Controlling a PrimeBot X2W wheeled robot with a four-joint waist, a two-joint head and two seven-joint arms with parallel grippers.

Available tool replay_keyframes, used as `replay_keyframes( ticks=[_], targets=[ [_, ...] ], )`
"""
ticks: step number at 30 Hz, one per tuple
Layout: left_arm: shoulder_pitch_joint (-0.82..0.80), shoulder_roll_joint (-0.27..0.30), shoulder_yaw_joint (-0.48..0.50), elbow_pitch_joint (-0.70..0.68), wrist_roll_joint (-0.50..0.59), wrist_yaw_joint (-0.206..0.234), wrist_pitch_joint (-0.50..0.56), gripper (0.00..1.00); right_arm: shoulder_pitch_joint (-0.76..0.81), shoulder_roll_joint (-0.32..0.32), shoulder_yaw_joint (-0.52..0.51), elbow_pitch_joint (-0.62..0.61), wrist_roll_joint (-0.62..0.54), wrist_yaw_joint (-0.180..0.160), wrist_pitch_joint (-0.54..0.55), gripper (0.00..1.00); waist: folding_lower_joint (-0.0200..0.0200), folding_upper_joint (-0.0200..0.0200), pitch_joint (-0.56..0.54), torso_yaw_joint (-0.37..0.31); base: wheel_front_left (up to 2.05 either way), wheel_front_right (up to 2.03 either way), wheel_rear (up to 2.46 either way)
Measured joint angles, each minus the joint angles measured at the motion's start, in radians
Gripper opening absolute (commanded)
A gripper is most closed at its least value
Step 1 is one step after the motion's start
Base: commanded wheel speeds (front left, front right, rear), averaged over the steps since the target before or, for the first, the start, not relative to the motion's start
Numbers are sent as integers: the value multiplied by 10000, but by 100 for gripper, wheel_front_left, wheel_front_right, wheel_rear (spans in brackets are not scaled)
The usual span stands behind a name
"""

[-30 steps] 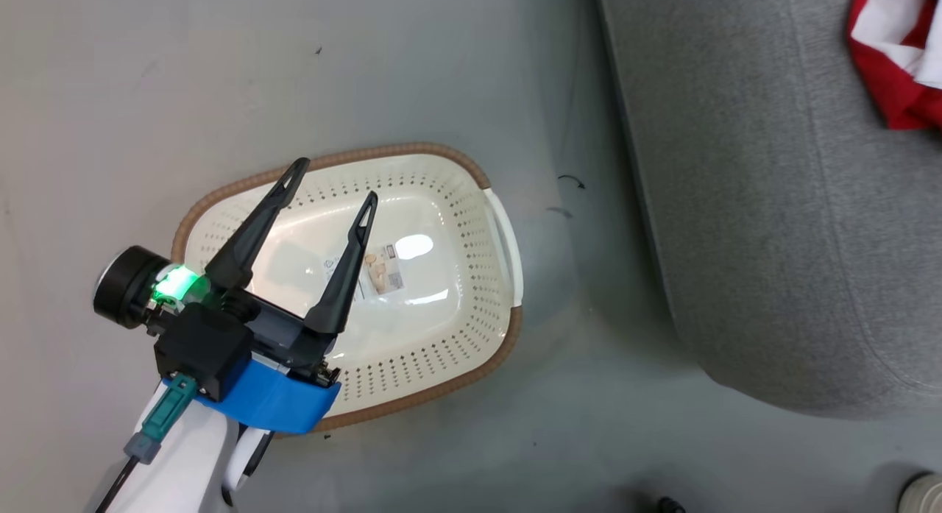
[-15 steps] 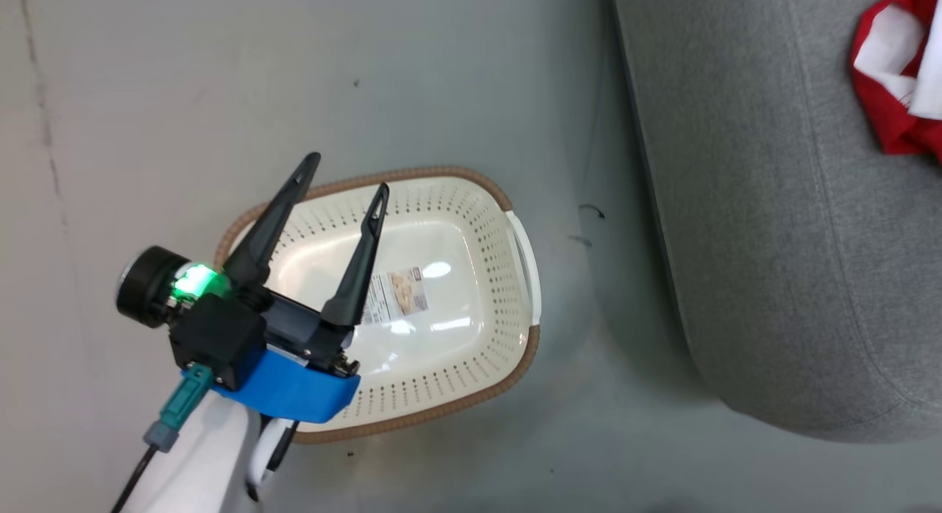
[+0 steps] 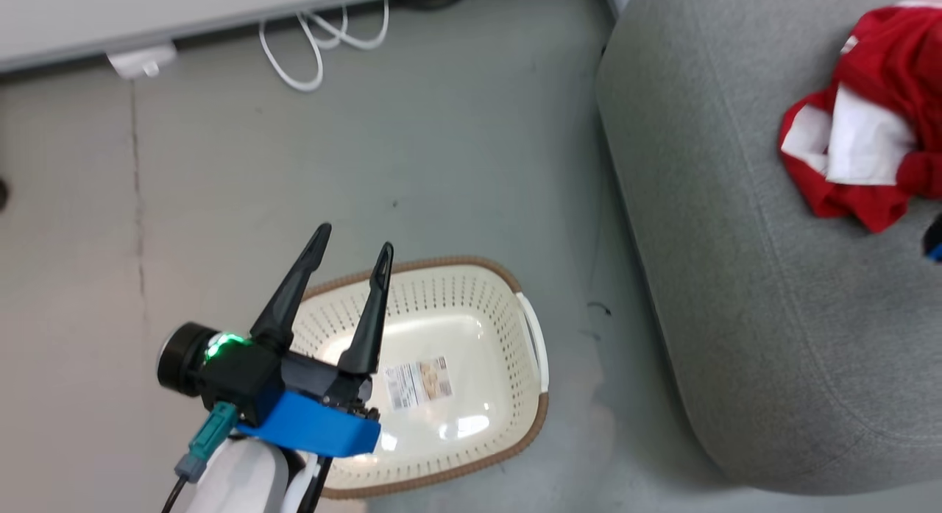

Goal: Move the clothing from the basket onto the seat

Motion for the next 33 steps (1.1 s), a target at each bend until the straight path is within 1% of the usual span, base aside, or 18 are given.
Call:
replay_keyframes(
  ticks=[4, 8, 13, 16, 24, 29, 33],
  targets=[
    [463, -196, 215, 130, -13, -4, 0, 100, 977, 405, 366, -639, 313, 0, -4, 100, -1, 0, -679, 13, 0, 0, 0],
    [854, -382, 437, 201, -13, -8, -2, 100, 2057, 752, 606, -1570, 560, 0, 245, 100, -1, 0, -1266, 18, 0, 0, 0],
    [1270, -587, 665, 249, -2, -21, 0, 100, 3449, 1183, 541, -2926, 757, 0, 602, 100, -1, 0, -1837, 58, 0, 0, 0],
    [1462, -685, 825, 242, 4, -23, 0, 100, 4292, 1588, 525, -3818, 811, -2, 765, 100, 0, 0, -2091, 127, 0, 0, 0],
    [1958, -876, 1473, 270, 19, -61, -2, 100, 5940, 2452, 842, -6144, 848, 0, 784, 100, 0, 0, -2671, 404, 0, 0, 0],
    [2263, -913, 1864, 479, 33, -61, -2, 100, 6778, 2761, 1177, -7055, 953, -2, 782, 100, 0, 0, -3039, 679, 0, 0, 0],
    [2474, -938, 2161, 834, 27, -61, 0, 100, 7306, 2865, 1478, -7440, 972, -2, 686, 100, 0, 0, -3337, 961, 0, 0, 0]
  ],
)
